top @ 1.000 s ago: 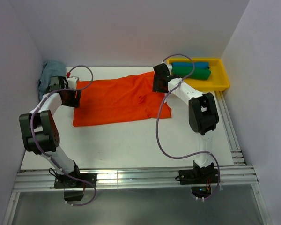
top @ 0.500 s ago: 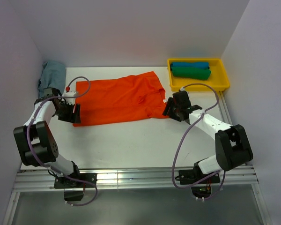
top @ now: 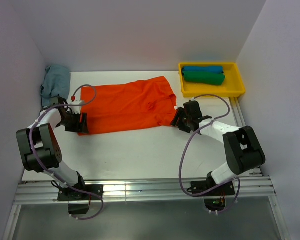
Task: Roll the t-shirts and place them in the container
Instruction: Fold the tshirt
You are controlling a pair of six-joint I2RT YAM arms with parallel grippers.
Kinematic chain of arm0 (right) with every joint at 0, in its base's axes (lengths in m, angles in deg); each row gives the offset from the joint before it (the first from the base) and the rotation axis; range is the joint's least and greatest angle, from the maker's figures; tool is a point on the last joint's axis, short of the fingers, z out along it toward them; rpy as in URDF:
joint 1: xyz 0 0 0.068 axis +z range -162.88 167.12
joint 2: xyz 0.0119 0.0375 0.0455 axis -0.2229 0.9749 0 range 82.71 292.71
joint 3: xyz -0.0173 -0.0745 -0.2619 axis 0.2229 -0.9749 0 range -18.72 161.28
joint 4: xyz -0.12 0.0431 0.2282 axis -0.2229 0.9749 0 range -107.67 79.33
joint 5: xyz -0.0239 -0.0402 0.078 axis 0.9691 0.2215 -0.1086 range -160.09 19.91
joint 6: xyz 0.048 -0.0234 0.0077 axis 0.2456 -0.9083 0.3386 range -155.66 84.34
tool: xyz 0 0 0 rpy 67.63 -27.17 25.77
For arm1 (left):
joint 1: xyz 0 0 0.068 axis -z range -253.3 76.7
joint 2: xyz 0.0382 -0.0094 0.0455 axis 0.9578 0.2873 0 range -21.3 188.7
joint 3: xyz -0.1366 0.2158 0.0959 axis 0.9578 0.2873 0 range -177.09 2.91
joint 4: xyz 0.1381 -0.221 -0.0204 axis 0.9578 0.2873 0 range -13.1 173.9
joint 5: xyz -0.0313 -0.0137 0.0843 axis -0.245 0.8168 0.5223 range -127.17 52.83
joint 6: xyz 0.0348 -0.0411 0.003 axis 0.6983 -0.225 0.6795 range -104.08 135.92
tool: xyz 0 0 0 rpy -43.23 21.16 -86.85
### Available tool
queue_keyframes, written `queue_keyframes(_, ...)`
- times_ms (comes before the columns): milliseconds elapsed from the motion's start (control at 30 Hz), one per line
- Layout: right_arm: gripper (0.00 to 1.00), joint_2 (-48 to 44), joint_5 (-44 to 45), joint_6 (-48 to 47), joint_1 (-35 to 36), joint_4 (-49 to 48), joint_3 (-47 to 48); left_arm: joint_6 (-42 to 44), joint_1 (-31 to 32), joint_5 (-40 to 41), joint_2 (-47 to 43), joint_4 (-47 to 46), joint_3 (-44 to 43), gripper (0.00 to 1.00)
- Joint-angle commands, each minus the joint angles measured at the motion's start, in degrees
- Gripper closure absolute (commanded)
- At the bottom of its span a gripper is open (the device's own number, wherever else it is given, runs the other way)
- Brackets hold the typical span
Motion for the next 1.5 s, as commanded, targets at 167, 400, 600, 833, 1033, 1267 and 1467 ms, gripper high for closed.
queue_keyframes(167,0.35,2.6,-0.5,0.9,-1.7,-3.3,0.5,-1.6,-0.1,4.1,-2.3,-3.7,1.8,0.33)
queue_keyframes(400,0.36,3.8,0.1,0.9,-2.2,-3.1,1.2,-2.3,-0.2,5.4,-0.9,-4.7,1.8,0.34)
queue_keyframes(600,0.37,4.7,0.3,1.4,-2.3,-3.5,1.6,-3.0,-0.1,6.5,0.1,-5.8,2.4,0.36)
queue_keyframes(833,0.43,3.6,3.4,1.3,-2.3,-1.9,1.7,-3.3,-0.2,7.1,1.9,-6.9,2.8,0.5)
queue_keyframes(1033,0.5,4.5,5.2,0.9,-2.3,-0.9,2.6,-3.3,-0.2,8.0,2.2,-7.4,3.0,0.71)
queue_keyframes(1267,0.64,5.0,7.7,0.4,-2.2,0.3,3.8,-3.2,-0.1,8.5,2.8,-7.7,2.7,1.0)
queue_keyframes(1467,0.82,4.6,8.6,-0.4,-2.2,1.5,4.4,-2.9,-0.1,8.5,2.3,-7.7,2.5,1.0)
